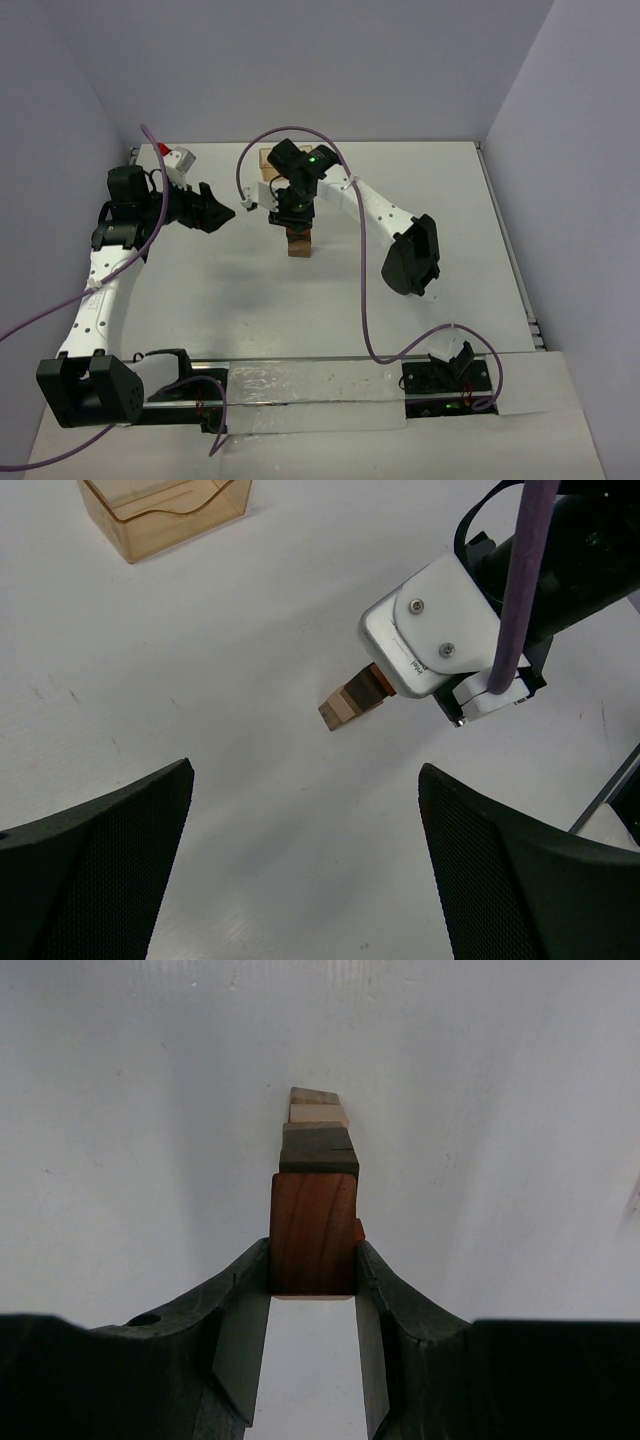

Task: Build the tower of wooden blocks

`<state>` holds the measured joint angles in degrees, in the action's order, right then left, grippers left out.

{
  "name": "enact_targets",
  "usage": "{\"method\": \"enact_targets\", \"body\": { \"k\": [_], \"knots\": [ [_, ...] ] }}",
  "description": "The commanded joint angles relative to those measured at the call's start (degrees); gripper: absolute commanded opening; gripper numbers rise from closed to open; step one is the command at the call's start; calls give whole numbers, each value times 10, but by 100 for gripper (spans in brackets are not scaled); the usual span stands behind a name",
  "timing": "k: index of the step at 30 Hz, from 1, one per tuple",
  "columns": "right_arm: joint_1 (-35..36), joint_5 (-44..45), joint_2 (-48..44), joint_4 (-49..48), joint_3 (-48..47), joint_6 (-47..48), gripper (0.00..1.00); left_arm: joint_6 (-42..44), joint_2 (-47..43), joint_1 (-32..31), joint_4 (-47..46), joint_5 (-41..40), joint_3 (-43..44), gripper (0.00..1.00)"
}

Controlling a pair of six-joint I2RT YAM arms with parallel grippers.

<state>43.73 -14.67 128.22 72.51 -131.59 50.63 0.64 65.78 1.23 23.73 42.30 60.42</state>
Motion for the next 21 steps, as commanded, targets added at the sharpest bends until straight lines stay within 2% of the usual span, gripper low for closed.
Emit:
{"method": "enact_targets", "body": {
  "k": [1,15,18,21],
  "knots": [
    [5,10,12,-6,-25,2,18,-2,-6,5,-23,19,23,99],
    [5,4,13,-11,-23,-2,30,-1,-7,6,-22,19,22,99],
    [5,5,12,-10,-23,-2,35,-1,-7,6,-21,20,24,99],
    [4,5,9,-14,-21,-5,47,-1,-7,6,-19,20,26,99]
  ]
}}
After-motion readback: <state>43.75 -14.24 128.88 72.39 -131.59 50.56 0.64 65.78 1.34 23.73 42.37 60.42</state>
